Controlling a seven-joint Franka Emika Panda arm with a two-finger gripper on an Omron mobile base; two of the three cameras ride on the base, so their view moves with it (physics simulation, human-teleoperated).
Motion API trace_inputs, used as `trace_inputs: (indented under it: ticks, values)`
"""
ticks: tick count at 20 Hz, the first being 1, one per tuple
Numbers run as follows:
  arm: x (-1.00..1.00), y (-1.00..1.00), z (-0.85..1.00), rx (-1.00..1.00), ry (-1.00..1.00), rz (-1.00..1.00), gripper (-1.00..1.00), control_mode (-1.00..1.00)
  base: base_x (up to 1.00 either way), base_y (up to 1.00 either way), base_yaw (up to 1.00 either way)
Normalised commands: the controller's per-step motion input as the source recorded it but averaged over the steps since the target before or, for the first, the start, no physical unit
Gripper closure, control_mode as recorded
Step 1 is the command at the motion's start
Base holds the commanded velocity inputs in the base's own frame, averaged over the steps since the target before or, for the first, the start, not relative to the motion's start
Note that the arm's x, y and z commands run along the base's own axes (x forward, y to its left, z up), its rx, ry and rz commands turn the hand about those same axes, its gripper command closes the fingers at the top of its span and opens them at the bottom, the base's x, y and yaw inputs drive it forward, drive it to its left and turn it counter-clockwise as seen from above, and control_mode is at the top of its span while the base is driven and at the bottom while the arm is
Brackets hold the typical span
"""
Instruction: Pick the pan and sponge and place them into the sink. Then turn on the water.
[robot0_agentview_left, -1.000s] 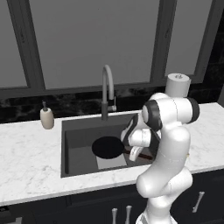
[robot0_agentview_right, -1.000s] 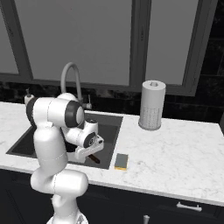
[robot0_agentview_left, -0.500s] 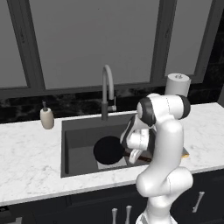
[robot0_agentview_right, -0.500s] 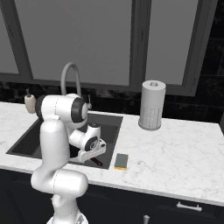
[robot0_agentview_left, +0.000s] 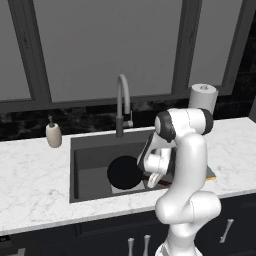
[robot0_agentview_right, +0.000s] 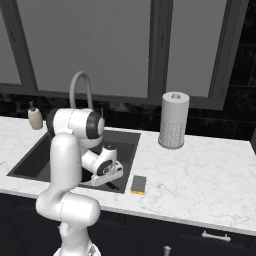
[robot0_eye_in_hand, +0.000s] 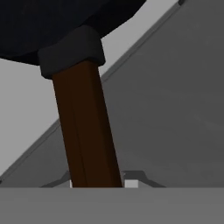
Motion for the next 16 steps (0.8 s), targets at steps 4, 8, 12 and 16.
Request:
trace_inputs:
  ticks: [4,8,12,16]
  values:
    - [0.08,0.03,-0.06,0.00,0.00,-0.05,1.00,-1.00,0.00,0.00,0.00]
    - [0.04,0.09,0.00,0.00,0.00,-0.06,-1.00,-1.00,0.00,0.00,0.00]
    - [-0.01,0.00,0.00,0.00,0.00,-0.04,-1.00,-1.00,0.00,0.00,0.00]
    - [-0.09,0.00,0.00,0.00,0.00,0.00,-1.00,-1.00,0.00,0.00,0.00]
